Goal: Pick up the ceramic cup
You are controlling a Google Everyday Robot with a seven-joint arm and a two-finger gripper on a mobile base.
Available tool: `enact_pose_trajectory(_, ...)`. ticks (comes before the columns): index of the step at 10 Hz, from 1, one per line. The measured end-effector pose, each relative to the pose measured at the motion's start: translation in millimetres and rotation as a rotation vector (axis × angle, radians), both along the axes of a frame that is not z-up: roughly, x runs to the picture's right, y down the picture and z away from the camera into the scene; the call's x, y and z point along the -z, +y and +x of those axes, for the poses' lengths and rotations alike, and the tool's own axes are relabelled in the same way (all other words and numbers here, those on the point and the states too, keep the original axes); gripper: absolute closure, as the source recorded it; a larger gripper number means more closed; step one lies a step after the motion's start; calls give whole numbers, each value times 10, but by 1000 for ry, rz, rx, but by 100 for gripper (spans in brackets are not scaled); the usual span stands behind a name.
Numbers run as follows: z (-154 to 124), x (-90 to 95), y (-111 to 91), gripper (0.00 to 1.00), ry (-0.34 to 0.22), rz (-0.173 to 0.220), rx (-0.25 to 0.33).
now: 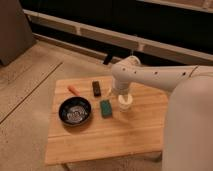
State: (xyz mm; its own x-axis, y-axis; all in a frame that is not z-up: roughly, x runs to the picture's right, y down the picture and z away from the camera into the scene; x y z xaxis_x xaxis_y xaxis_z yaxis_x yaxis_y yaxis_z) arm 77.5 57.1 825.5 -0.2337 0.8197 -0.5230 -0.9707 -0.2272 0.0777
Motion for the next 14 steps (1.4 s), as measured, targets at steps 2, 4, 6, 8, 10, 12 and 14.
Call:
enact_pose_trajectory(2, 109, -115, -12, 35, 45, -13, 9)
enact_pose_trajectory(4, 202, -253, -33, 35, 65, -21, 25)
enact_pose_trajectory(6, 146, -424, 20, 36, 44, -57, 71)
enact_pose_trajectory(8, -17, -597, 152, 53, -12, -119, 145)
enact_pose_trajectory(10, -81, -657, 139, 72, -47, -129, 182)
enact_pose_trajectory(12, -75, -573, -65, 92, -58, -67, 210)
enact_pose_trajectory(14, -74, -238, -290, 100, -40, 53, 244)
